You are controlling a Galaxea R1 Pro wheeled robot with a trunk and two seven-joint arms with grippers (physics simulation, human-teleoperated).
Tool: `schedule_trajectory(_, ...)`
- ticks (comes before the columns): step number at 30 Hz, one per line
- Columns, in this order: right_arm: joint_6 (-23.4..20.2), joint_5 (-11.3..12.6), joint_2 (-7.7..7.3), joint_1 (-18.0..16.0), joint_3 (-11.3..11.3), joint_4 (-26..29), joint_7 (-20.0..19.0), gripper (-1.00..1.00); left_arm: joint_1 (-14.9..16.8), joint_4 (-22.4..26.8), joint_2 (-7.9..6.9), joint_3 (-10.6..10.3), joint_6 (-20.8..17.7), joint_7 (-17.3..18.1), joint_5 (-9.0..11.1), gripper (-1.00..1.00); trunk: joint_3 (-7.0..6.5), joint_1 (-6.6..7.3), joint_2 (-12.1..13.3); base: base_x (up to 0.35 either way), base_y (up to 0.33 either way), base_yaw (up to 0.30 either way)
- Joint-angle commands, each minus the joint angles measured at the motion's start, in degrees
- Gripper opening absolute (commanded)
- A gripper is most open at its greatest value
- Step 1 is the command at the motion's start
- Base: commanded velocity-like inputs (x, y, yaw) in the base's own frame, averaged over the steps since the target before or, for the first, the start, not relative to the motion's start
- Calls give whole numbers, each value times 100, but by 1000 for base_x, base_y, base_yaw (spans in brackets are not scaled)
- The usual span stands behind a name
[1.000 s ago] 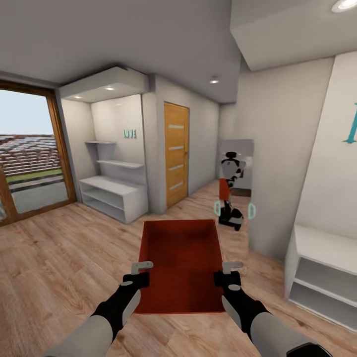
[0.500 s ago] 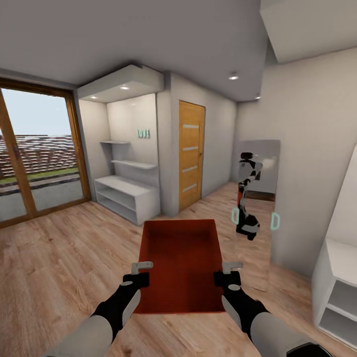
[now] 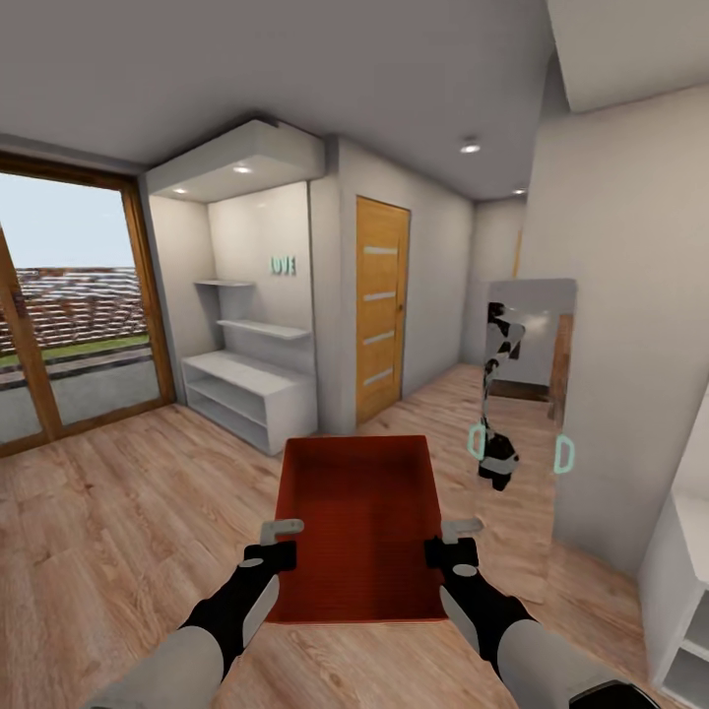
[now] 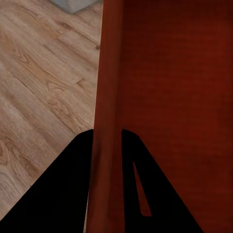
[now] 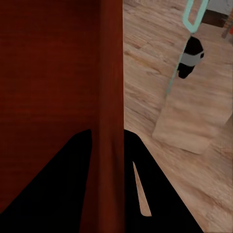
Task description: Move the two storage containers from the living room to the garage. In the garage, place one container on the floor and stack the other container on top of it (either order is fine).
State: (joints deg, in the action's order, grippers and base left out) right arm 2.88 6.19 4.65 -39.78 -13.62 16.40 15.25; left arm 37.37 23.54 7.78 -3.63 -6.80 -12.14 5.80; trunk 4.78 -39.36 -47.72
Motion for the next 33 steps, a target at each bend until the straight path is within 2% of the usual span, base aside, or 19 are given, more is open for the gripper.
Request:
schedule_trajectory(1, 330, -30, -8, -12, 351, 12, 92, -100, 0, 2, -154, 381, -40, -139, 36, -100, 9, -5, -7, 322, 0, 0)
schedule_trajectory(20, 327, -30, -4, -12, 351, 13, 220, -100, -2, 1, -193, 381, -40, -139, 36, -100, 9, -5, -7, 322, 0, 2)
schedule_trajectory(33, 335, -30, 1, -12, 351, 13, 351, -100, -1, 1, -198, 381, -40, -139, 36, -100, 9, -5, -7, 322, 0, 192)
